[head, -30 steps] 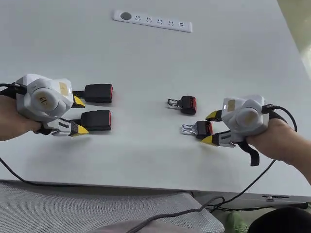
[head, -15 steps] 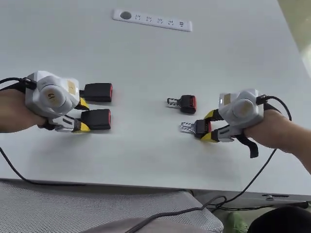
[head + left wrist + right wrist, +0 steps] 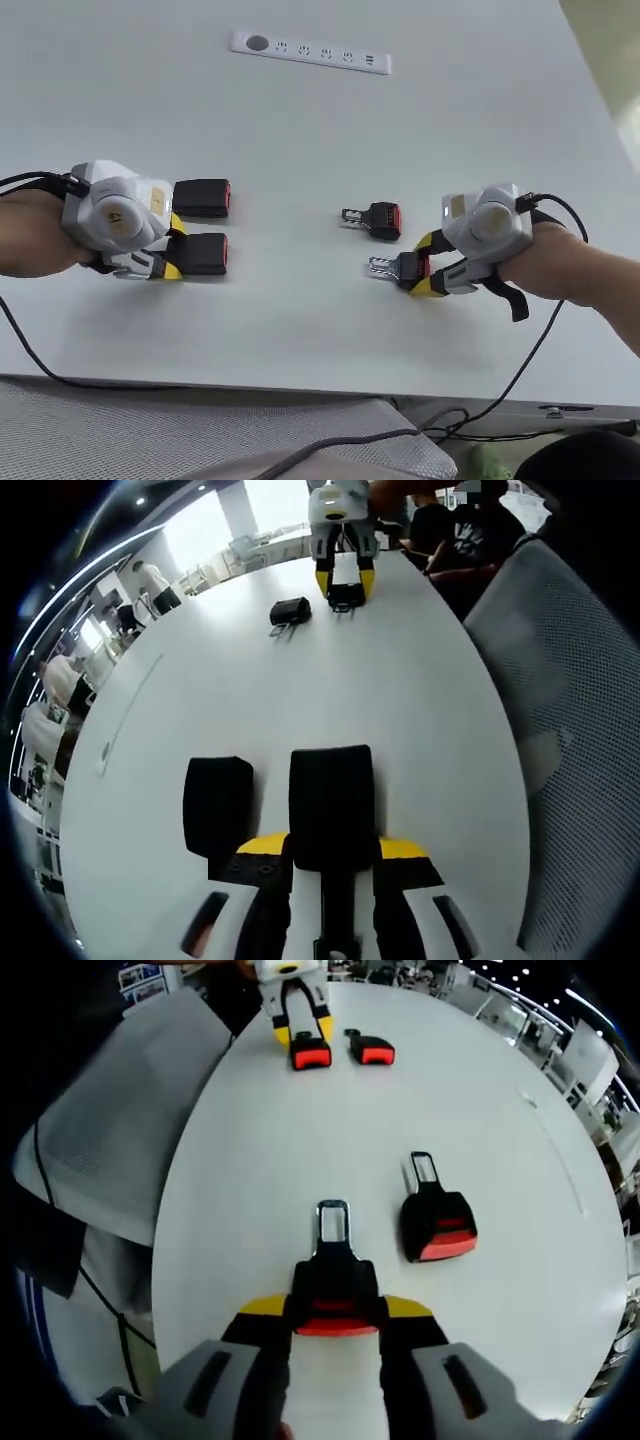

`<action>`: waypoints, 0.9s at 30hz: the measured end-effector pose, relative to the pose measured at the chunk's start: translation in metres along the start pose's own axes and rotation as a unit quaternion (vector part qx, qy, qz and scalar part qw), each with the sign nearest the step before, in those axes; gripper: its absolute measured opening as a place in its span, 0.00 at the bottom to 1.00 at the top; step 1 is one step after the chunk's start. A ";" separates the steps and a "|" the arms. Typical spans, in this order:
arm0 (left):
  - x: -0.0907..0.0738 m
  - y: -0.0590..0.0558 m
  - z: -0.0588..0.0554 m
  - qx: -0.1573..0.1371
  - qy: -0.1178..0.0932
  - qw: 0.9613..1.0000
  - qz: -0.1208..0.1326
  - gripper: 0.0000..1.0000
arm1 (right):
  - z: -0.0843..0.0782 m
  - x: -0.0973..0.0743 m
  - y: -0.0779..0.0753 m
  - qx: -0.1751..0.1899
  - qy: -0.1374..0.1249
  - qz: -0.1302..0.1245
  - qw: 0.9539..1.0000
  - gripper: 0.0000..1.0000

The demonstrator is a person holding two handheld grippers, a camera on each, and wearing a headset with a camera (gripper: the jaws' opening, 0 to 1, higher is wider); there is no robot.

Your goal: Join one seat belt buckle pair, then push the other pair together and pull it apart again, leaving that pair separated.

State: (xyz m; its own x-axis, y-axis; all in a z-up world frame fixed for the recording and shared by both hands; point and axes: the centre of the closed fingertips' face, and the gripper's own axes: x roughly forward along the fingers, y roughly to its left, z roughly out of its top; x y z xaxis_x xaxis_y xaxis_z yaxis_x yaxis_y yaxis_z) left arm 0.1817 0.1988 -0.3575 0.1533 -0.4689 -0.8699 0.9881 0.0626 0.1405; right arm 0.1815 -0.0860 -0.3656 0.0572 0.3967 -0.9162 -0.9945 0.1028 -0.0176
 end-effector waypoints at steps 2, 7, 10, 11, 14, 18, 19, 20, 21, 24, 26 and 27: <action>0.000 0.000 0.000 0.006 0.001 1.000 -0.005 0.32 | 0.000 0.001 0.001 -0.003 0.002 0.000 1.000 0.34; 0.001 -0.001 0.001 0.020 0.008 1.000 -0.016 0.31 | -0.004 0.003 -0.002 -0.007 0.011 0.003 1.000 0.34; 0.001 -0.001 0.001 0.018 0.007 1.000 -0.017 0.31 | -0.003 0.002 -0.001 -0.003 0.010 0.005 1.000 0.34; 0.001 -0.001 0.001 0.017 0.006 1.000 -0.017 0.31 | -0.003 0.002 -0.001 -0.003 0.010 0.005 1.000 0.34; 0.000 -0.001 0.001 0.014 0.008 1.000 -0.016 0.31 | -0.002 0.002 -0.001 -0.001 0.011 0.004 1.000 0.34; 0.000 -0.001 0.001 0.011 0.014 1.000 -0.018 0.31 | 0.000 0.002 -0.003 0.006 0.010 0.000 1.000 0.34; 0.000 -0.001 0.000 0.010 0.014 1.000 -0.019 0.31 | 0.000 0.002 -0.003 0.007 0.010 -0.001 1.000 0.34; 0.000 -0.001 0.000 0.010 0.014 1.000 -0.019 0.31 | 0.000 0.003 -0.003 0.007 0.010 -0.002 1.000 0.35; 0.000 -0.001 0.000 0.009 0.014 1.000 -0.020 0.31 | 0.001 0.003 -0.003 0.008 0.011 -0.002 1.000 0.35; 0.000 -0.001 0.000 0.005 0.012 1.000 -0.022 0.31 | 0.005 0.006 -0.002 0.009 0.007 -0.003 1.000 0.35; 0.000 -0.001 0.000 0.004 0.012 1.000 -0.022 0.31 | 0.009 0.009 -0.002 0.008 0.003 -0.002 1.000 0.35; 0.000 -0.001 0.000 0.003 0.013 1.000 -0.022 0.31 | 0.011 0.011 -0.002 0.007 0.001 -0.002 1.000 0.35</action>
State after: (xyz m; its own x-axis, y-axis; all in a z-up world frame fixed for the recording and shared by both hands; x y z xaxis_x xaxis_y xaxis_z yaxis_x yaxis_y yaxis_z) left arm 0.1805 0.1992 -0.3574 0.1103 -0.4487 -0.8868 0.9938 0.0368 0.1050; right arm 0.1848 -0.0716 -0.3710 0.0609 0.3935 -0.9173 -0.9930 0.1172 -0.0157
